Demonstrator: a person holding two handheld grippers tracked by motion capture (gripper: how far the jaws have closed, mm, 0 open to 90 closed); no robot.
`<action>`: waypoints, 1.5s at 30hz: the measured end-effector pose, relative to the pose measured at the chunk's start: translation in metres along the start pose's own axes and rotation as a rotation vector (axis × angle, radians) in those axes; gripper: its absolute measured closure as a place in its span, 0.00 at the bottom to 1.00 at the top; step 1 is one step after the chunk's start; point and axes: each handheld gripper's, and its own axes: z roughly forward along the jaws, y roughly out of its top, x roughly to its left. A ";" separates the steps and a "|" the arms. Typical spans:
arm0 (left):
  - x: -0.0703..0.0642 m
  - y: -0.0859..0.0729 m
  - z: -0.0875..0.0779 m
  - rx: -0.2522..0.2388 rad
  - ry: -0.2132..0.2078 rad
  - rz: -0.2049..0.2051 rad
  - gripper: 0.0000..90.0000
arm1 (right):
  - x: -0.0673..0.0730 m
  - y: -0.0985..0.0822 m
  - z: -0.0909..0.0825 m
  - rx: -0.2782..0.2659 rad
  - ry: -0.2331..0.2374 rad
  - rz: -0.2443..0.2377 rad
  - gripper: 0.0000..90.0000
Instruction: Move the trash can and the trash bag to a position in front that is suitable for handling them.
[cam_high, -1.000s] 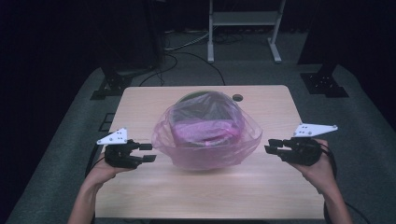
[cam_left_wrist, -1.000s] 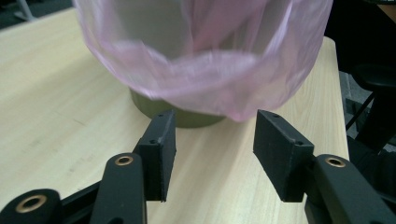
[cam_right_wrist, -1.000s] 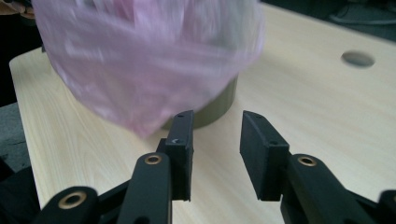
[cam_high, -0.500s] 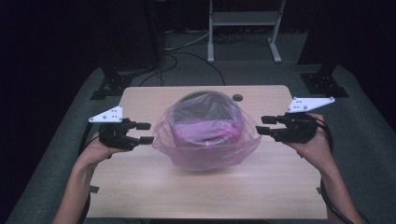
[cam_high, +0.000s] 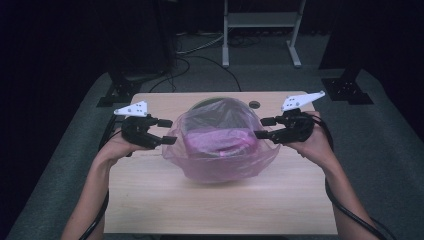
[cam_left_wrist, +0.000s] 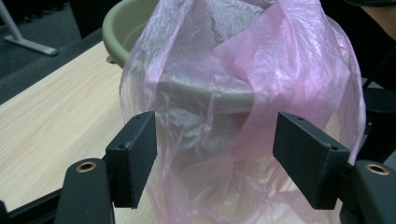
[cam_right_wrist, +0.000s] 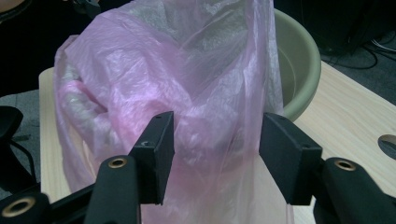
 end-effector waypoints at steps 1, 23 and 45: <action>0.000 0.000 0.000 0.000 0.000 0.000 0.33 | 0.000 0.001 0.002 0.005 -0.001 0.000 0.50; 0.010 0.004 0.016 0.057 0.012 0.065 0.99 | -0.007 0.009 0.007 0.044 -0.094 -0.011 1.00; 0.056 0.010 0.048 0.046 0.163 -0.037 1.00 | -0.051 0.007 0.041 0.094 -0.196 0.064 1.00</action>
